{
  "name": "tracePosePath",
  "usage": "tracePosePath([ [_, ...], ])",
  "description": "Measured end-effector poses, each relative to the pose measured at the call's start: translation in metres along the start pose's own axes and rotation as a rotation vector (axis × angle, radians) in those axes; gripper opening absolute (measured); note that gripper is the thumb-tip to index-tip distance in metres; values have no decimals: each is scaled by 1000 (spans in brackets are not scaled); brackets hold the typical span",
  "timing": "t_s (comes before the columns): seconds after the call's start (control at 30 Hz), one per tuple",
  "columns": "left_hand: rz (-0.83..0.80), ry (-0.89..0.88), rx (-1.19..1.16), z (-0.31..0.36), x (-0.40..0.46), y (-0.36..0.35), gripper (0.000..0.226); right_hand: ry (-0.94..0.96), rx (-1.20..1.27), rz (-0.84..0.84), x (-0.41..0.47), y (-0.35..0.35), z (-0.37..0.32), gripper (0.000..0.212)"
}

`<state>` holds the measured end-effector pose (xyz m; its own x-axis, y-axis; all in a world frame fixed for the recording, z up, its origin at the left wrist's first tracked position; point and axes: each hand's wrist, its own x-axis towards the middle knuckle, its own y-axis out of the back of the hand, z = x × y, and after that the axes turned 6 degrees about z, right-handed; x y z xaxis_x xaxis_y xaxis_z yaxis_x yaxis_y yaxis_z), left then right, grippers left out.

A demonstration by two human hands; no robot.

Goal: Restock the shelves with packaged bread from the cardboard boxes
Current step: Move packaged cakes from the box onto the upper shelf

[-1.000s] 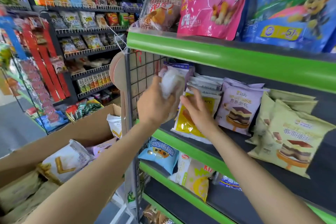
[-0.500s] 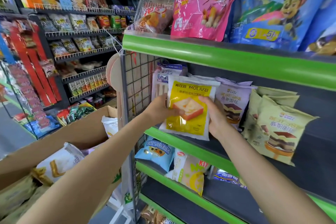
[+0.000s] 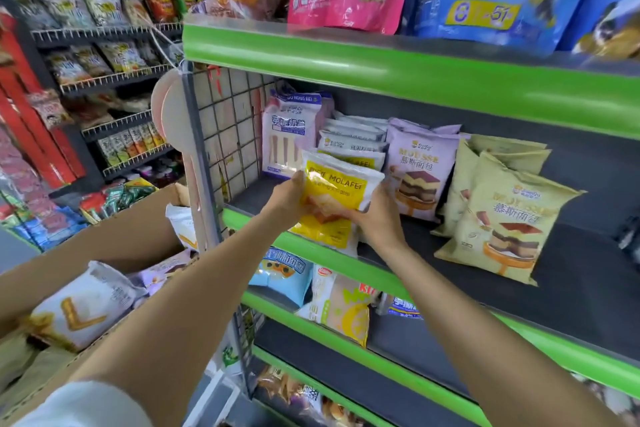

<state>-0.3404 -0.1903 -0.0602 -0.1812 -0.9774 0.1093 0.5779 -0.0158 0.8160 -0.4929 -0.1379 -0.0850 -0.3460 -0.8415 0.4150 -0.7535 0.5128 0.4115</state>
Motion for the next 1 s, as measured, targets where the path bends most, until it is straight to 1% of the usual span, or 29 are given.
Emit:
tracePosePath([
  [0.07, -14, -13, 47, -1, 0, -3, 60, 17, -65, -12, -1, -4, 0, 79],
  [0.13, 4, -7, 40, 1, -1, -4, 60, -37, -120, 2, 0, -8, -2, 99],
  [0.17, 19, -2, 17, 3, -1, -5, 59, -46, -157, 45, -1, -9, -5, 107],
  [0.2, 32, 11, -8, 4, -2, -6, 60, -9, -237, 123, -3, -9, -9, 112],
  [0.23, 48, 26, -40, 4, -4, -6, 60, 72, -365, 215, -6, -8, -14, 113],
  [0.27, 58, 46, -80, 4, -5, -5, 61, 177, -490, 289, -8, -8, -17, 108],
  [0.3, 69, 61, -123, 2, -8, -2, 62, 275, -574, 322, -10, -8, -21, 100],
  [0.33, 85, 76, -151, -1, -10, 2, 62, 352, -612, 309, -11, -9, -27, 90],
  [0.4, 150, 100, -168, -11, -16, 15, 56, 438, -599, 222, -15, -14, -42, 66],
  [0.47, 221, 105, -158, -26, -27, 32, 43, 479, -511, 96, -21, -25, -60, 45],
  [0.53, 246, 88, -154, -48, -42, 51, 31, 462, -430, -75, -30, -41, -79, 35],
  [0.63, 244, 109, -134, -88, -71, 79, 21, 441, -345, -271, -48, -75, -102, 28],
  [0.7, 243, 172, -114, -118, -88, 96, 21, 475, -318, -356, -63, -100, -115, 25],
  [0.83, 264, 328, -2, -187, -106, 119, 25, 511, -272, -550, -87, -158, -130, 24],
  [0.9, 270, 418, 29, -221, -111, 122, 26, 483, -241, -656, -91, -193, -131, 25],
  [1.0, 216, 579, 56, -270, -113, 116, 31, 379, -270, -821, -87, -255, -127, 32],
])
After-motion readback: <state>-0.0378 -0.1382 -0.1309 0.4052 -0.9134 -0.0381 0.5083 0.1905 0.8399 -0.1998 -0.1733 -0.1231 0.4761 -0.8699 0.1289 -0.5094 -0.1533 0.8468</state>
